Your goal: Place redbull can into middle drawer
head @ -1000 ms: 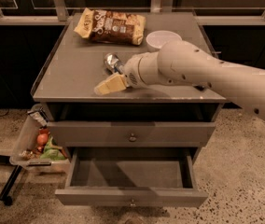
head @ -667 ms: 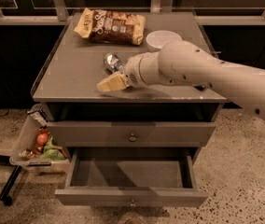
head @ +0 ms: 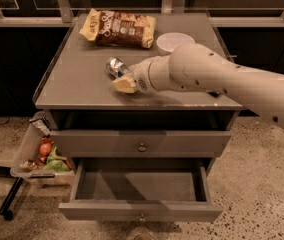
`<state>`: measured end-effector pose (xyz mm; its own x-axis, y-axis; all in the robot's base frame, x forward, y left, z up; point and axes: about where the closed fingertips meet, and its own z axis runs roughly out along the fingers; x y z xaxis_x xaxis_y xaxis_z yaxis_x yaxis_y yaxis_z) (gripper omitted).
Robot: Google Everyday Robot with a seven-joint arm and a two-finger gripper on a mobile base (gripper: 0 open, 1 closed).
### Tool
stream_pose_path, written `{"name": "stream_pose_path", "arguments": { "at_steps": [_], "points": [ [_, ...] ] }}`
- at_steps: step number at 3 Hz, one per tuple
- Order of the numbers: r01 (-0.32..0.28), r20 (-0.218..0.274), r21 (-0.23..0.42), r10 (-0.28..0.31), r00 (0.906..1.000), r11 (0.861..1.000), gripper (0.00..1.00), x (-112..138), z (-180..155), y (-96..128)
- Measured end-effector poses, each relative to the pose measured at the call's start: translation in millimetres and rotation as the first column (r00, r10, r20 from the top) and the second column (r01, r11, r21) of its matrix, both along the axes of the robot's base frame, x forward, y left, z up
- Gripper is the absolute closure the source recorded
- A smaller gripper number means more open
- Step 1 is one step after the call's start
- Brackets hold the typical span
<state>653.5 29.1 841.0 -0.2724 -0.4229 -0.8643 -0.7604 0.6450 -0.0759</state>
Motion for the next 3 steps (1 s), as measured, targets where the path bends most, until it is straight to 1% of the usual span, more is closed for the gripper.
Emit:
{"name": "stream_pose_path", "arguments": {
  "at_steps": [1,2,3],
  "points": [
    [0.000,0.000,0.000,0.000,1.0000,1.000,0.89,0.0,0.0,0.0],
    [0.000,0.000,0.000,0.000,1.0000,1.000,1.00,-0.1,0.0,0.0],
    [-0.066,0.015,0.004,0.065,0.9977,0.998,1.00,-10.9,4.6,1.7]
  ]
}}
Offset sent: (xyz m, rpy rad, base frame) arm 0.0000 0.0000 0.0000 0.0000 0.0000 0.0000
